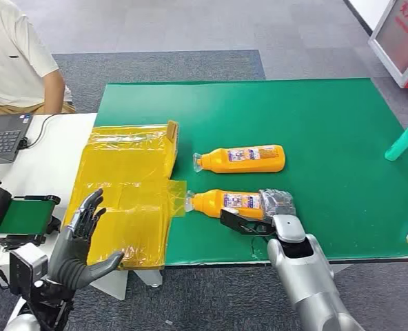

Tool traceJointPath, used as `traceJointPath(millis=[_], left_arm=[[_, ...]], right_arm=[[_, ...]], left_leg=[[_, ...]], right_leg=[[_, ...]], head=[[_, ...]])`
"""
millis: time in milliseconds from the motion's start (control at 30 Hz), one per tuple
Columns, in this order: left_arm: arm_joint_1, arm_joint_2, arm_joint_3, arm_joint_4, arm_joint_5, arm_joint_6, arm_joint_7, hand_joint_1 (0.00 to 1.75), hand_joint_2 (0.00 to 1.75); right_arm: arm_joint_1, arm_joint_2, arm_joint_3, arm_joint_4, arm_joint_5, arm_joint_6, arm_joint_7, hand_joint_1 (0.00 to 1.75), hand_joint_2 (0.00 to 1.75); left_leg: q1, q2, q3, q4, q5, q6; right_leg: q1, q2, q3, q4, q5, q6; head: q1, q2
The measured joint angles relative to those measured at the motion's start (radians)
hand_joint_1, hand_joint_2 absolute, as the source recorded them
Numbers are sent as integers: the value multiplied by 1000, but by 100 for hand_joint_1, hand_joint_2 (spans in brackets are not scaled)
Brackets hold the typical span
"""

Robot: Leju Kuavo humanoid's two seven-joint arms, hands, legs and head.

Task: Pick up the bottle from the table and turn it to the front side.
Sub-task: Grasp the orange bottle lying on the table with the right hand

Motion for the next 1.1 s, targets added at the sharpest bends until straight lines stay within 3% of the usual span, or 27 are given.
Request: traceJointPath(millis=[200,467,600,800,1100], left_arm=[[0,2,0,4,5,2,-2,0,175],[2,6,0,7,6,7,-10,0,175],[12,8,0,7,2,8,-15,0,175],[32,-7,-46,4,-51,48,-8,0,175],[11,-8,-144,5,-38,98,-4,0,175]], right_arm=[[-2,1,-8,9,-17,-19,-36,175,175],[44,34,-89,-44,-229,-16,-193,175,175],[122,50,-118,-147,-469,51,-266,175,175],[374,34,-120,-468,-946,125,-285,175,175],[547,-37,-121,-752,-1248,140,-306,175,175]], left_leg=[[1,1,0,0,0,0],[1,1,0,0,0,-1],[2,1,0,0,0,0],[1,0,-6,0,-2,2],[0,0,-6,0,-3,2]], right_leg=[[1,1,0,0,0,-1],[1,1,0,0,0,-1],[1,0,0,0,0,-1],[1,-2,-3,0,-2,1],[0,-1,-5,0,-3,2]], head=[[0,0],[0,0],[0,0],[0,0],[0,0]])
